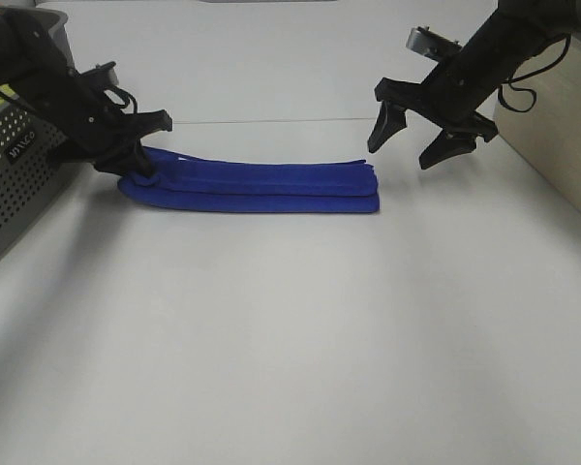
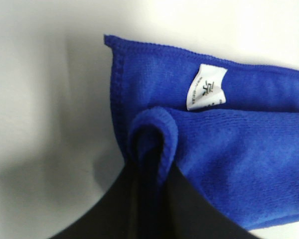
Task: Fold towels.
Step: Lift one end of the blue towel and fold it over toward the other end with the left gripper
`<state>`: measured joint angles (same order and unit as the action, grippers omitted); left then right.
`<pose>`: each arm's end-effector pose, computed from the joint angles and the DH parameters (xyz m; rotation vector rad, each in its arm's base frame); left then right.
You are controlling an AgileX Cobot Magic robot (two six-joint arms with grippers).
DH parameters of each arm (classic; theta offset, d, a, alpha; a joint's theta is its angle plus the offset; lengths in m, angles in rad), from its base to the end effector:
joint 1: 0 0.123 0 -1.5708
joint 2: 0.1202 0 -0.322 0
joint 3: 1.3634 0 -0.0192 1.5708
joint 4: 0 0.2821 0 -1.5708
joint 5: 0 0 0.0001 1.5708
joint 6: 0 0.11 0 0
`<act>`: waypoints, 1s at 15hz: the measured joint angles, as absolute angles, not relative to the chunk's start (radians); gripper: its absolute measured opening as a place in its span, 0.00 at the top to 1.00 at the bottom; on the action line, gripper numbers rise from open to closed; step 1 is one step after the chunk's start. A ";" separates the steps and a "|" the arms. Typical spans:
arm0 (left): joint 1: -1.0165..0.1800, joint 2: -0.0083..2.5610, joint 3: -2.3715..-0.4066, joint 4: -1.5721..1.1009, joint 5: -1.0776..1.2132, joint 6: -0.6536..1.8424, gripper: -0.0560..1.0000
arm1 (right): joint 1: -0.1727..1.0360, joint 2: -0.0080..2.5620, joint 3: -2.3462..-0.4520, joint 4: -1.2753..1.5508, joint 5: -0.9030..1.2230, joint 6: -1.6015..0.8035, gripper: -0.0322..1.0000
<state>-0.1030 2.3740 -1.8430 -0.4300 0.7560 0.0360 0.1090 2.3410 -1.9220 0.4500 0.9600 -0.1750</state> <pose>0.5564 -0.0892 0.1171 -0.1661 2.7400 -0.5057 0.5488 0.0995 0.1545 -0.1049 2.7991 0.5604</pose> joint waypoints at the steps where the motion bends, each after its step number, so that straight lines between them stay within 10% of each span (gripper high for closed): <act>1: -0.103 2.355 -1.849 -0.426 0.767 0.028 0.87 | 0.109 2.341 -1.922 0.450 0.960 -0.174 0.22; 15: -0.395 2.357 -2.063 -0.616 0.752 -0.074 0.87 | 0.109 2.340 -1.922 0.449 1.018 -0.151 0.22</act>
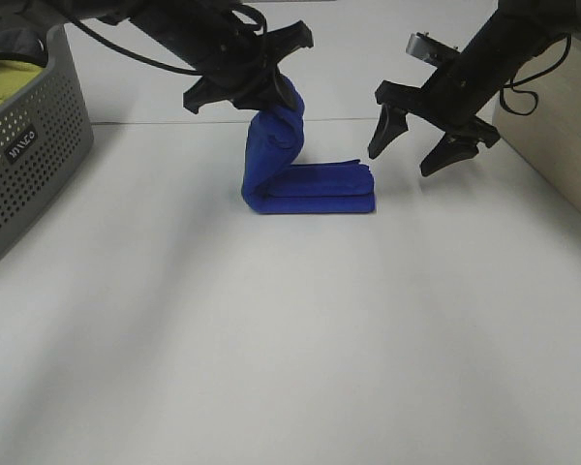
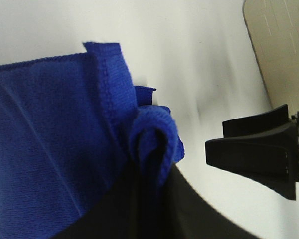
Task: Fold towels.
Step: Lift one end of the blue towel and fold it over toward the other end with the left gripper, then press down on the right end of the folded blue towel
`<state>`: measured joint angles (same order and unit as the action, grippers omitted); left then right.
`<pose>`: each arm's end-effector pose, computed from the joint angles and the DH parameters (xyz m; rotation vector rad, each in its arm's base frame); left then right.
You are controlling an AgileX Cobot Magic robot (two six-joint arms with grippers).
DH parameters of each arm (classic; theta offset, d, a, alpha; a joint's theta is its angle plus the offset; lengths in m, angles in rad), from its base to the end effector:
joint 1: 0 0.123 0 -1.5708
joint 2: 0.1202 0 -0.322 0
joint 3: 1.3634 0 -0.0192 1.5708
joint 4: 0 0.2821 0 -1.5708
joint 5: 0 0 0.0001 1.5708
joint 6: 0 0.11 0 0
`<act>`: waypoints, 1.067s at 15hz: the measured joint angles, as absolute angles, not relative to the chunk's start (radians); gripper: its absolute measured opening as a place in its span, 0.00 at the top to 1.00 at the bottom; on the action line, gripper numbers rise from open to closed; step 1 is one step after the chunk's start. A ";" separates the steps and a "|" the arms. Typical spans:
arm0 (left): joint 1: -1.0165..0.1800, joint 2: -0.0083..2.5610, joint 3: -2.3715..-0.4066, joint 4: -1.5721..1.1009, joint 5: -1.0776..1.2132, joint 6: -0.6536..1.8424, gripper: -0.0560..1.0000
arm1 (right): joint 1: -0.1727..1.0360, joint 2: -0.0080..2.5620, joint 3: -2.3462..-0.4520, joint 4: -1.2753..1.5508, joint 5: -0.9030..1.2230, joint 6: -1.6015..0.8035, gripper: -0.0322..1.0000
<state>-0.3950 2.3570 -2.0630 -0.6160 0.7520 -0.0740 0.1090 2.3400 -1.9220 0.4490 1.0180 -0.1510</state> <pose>0.5366 -0.2708 0.2058 -0.0044 2.5495 -0.8961 0.5426 0.1003 0.1538 -0.0916 2.8562 0.5839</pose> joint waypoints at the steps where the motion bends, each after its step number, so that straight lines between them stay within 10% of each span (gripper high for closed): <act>1: -0.416 2.377 -2.063 -0.615 0.722 -0.102 0.87 | 0.109 2.340 -1.922 0.449 1.019 -0.151 0.22; 7: -0.444 2.406 -2.067 -0.787 0.667 -0.132 0.46 | 0.109 2.338 -1.922 0.480 1.040 -0.151 0.22; 16: -0.313 2.314 -2.157 -0.825 0.724 0.063 0.42 | 0.123 2.258 -1.922 0.755 1.098 -0.221 0.22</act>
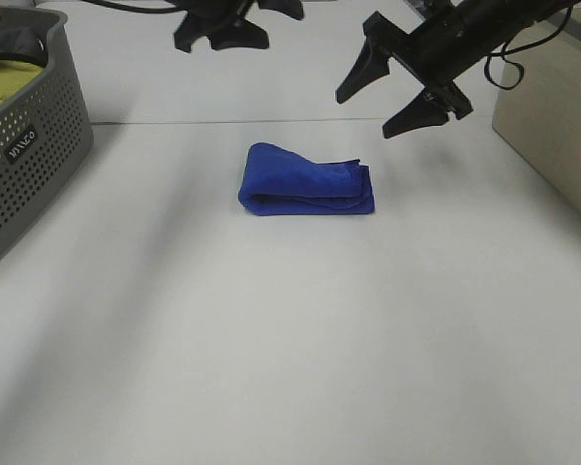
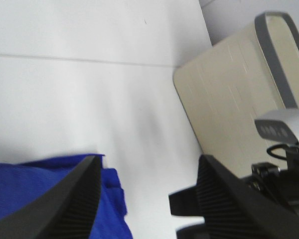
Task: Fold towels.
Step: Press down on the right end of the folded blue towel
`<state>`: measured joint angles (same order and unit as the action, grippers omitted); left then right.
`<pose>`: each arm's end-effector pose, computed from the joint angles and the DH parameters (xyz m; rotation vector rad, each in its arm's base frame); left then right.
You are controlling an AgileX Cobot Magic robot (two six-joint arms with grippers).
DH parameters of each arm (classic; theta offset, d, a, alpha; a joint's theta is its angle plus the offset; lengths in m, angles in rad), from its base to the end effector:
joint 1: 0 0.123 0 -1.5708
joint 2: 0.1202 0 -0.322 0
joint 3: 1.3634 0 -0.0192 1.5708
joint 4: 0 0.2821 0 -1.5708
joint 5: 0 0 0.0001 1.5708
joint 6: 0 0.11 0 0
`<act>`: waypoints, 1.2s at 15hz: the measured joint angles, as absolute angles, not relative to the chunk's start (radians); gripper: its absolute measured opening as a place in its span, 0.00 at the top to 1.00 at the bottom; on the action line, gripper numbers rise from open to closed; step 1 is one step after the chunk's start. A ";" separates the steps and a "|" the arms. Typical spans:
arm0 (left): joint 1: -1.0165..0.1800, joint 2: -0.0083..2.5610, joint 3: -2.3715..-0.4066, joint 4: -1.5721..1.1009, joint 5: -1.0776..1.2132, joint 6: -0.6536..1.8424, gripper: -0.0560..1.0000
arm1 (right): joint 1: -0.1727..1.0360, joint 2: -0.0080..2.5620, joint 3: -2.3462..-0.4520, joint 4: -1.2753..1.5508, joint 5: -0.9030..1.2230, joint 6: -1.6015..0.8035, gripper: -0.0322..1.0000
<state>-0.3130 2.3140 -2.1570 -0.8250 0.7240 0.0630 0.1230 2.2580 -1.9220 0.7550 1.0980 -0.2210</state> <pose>0.5602 -0.2376 0.2766 -0.0419 2.2995 -1.0620 0.5293 0.1331 0.2133 -0.0873 2.7236 0.9913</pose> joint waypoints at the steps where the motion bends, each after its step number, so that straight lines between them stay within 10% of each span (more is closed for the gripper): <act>1: -0.278 2.302 -2.157 -0.814 0.723 0.063 0.42 | 0.144 2.263 -1.922 0.820 1.103 -0.250 0.22; 18: -0.201 2.288 -2.157 -0.752 0.860 0.066 0.42 | 0.186 2.489 -1.922 1.006 1.047 -0.392 0.22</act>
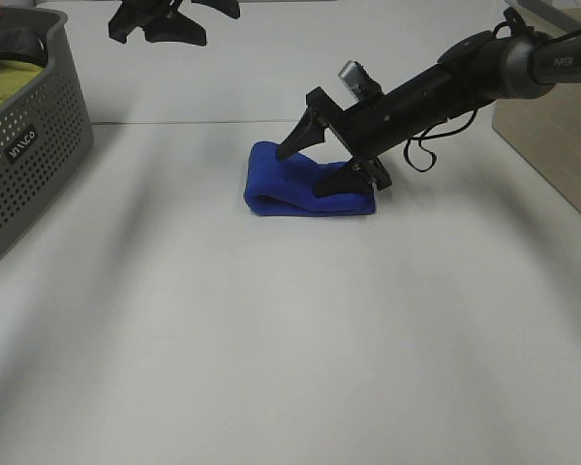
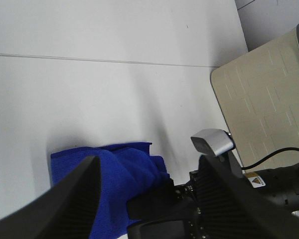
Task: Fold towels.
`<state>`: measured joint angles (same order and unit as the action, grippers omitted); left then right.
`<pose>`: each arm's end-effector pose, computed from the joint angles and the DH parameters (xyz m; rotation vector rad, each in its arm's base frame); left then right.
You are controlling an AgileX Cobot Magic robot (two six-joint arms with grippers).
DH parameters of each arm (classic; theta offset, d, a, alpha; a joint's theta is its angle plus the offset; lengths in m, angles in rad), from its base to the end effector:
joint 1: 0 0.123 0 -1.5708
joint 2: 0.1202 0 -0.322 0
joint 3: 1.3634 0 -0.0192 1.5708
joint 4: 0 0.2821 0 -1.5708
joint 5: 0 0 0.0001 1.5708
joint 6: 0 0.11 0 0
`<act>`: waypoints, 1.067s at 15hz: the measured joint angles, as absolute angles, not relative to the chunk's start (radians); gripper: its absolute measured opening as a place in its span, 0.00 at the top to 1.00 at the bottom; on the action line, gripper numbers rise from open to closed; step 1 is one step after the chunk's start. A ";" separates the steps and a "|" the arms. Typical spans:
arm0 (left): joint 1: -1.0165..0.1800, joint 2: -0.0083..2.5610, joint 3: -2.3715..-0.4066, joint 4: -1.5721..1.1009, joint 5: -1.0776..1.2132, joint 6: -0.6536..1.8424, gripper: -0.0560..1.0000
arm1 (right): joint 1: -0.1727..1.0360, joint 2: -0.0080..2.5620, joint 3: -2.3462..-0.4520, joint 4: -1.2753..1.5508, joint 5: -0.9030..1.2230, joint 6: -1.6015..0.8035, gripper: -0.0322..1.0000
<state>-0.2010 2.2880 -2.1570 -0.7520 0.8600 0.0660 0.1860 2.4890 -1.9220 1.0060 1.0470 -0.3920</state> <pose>0.5676 -0.1738 0.2814 -0.0458 2.3829 -0.9679 0.5372 0.1830 0.1027 -0.0827 2.7372 1.2645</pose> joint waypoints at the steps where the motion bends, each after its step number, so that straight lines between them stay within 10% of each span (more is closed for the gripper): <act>1: -0.201 2.281 -2.157 -0.728 0.872 0.066 0.42 | 0.172 2.468 -1.922 0.984 1.079 -0.392 0.22; 16: -0.201 1.850 -2.054 -0.277 1.210 0.041 0.42 | 0.144 1.848 -1.886 0.421 1.207 -0.095 0.22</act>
<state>-0.2010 1.8500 -2.0540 -0.2770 1.2100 0.0410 0.1440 1.8480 -1.8860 0.4210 1.2070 -0.0950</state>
